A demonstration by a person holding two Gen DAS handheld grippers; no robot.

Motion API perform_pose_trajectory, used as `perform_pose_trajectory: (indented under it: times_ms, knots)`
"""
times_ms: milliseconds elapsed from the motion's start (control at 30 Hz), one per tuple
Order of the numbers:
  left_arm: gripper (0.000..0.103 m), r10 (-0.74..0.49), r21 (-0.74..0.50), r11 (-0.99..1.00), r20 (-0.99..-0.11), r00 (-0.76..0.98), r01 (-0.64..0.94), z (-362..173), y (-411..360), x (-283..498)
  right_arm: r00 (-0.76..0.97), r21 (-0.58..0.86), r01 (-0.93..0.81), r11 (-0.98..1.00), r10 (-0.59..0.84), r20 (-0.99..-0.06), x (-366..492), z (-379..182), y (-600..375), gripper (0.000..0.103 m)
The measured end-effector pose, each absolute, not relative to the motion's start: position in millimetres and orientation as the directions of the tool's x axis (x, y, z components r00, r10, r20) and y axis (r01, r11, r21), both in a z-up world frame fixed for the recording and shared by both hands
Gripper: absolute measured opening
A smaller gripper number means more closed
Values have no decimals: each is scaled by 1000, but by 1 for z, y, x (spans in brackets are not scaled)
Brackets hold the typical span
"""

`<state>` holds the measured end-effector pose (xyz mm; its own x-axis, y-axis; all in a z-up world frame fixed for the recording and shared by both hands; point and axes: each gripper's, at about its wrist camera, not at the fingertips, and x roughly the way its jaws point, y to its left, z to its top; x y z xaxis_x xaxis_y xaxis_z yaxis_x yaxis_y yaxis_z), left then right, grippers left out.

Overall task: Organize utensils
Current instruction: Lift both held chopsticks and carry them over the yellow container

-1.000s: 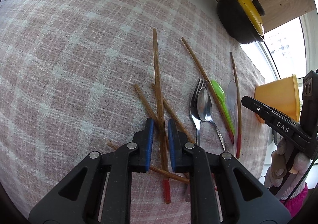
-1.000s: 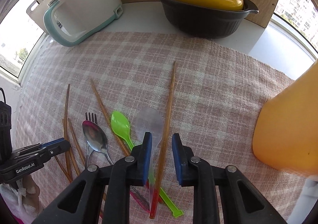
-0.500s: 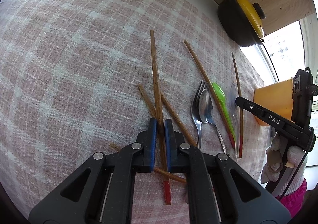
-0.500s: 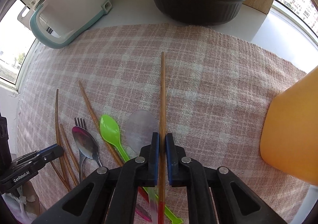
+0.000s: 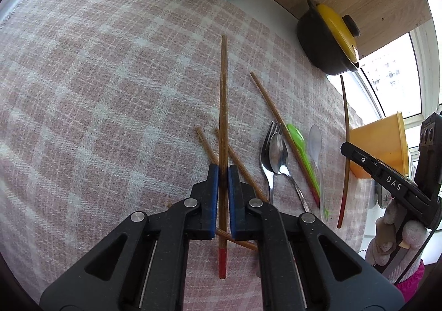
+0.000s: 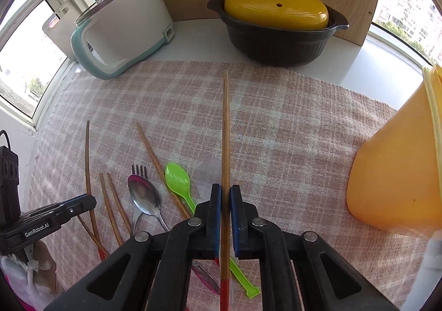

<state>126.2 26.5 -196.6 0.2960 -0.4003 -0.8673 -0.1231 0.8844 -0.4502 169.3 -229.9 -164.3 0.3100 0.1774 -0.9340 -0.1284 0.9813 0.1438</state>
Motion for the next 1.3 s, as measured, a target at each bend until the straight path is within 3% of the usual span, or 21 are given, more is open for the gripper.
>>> perform_pose_trajectory:
  times_ms: [567, 1300]
  knots:
    - [4, -350, -380, 925, -823, 447, 25, -122, -6, 111, 530, -3, -136, 991, 70, -845, 119, -95, -222, 4]
    - [4, -440, -399, 896, -747, 498, 193, -58, -85, 128, 650, 4, -49, 999, 35, -759, 83, -39, -280, 4]
